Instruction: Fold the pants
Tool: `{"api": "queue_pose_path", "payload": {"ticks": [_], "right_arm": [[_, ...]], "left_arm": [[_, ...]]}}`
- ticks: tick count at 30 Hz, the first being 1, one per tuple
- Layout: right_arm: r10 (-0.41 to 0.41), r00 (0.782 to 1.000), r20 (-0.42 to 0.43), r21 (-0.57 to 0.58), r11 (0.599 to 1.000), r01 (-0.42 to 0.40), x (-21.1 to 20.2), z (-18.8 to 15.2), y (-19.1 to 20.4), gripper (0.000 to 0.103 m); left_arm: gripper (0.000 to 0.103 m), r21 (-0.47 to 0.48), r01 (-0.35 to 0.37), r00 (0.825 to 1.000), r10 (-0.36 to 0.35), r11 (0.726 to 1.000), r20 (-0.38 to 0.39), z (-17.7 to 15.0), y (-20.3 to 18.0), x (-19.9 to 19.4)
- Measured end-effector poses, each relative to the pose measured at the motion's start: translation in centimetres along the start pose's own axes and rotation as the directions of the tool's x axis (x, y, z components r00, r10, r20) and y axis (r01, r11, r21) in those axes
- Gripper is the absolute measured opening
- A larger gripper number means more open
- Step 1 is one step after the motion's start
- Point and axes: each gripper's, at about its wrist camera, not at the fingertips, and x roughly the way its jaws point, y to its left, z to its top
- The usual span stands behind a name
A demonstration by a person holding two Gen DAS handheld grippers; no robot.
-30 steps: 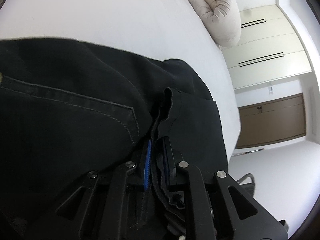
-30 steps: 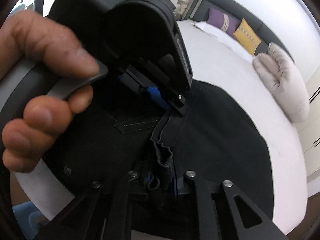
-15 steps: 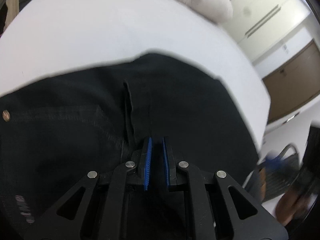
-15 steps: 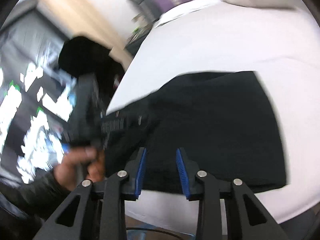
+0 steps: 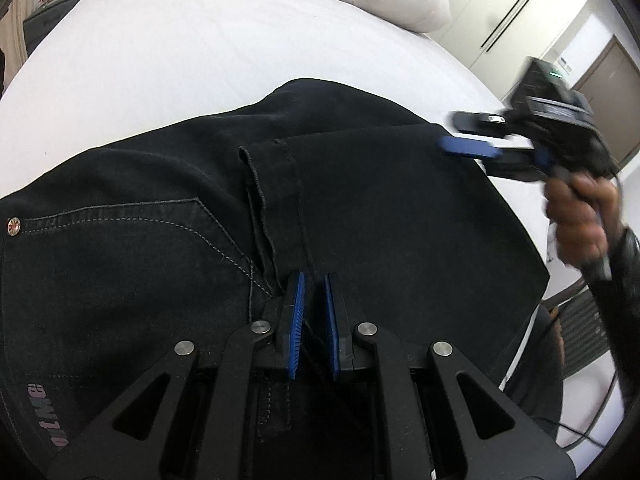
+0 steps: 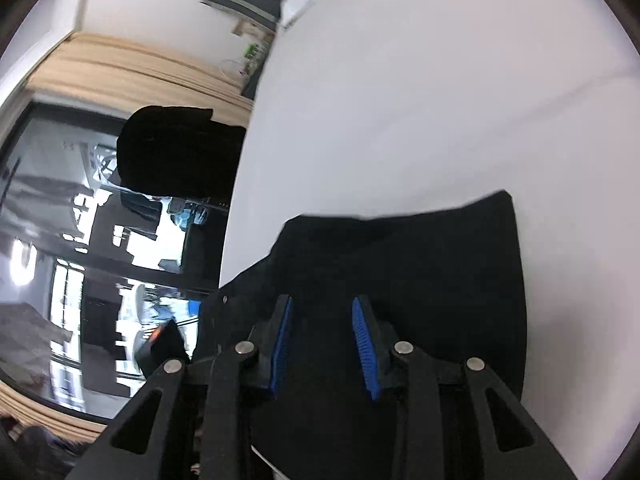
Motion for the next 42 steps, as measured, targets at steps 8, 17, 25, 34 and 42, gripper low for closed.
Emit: {"api": "queue_pose_path", "payload": {"ticks": [8,17,25,34,42], "right_arm": [[0.041,0.997,-0.062,0.07,0.997,-0.037,0.5,-2.8,-3.4,0.005],[-0.027,0.995,-0.093,0.026,0.999,0.03,-3.3,-9.6,-2.4,0.005],[-0.053,0.998,-0.013,0.082,0.995,0.054,-5.2,-12.6,-3.6,0.013],[-0.116,0.989,0.094,0.017,0.993,0.115,-6.2,-13.3,-1.4,0.051],[0.002,0.988,0.154,-0.093,0.996,0.012,-5.4,-13.7,3.9,0.075]], "left_arm": [[0.01,0.039,-0.047,0.999,0.047,0.998,0.005,-1.3,-2.3,0.0],[0.01,0.052,-0.067,0.998,0.067,0.996,0.016,-1.6,-3.4,-0.2],[0.01,0.018,-0.04,0.999,0.04,0.999,0.036,-1.8,-2.2,-0.5],[0.011,-0.253,0.049,0.977,0.006,0.966,0.213,-5.3,3.5,-11.8],[0.099,-0.64,0.16,0.928,0.106,0.752,0.357,-17.0,11.8,-21.1]]}}
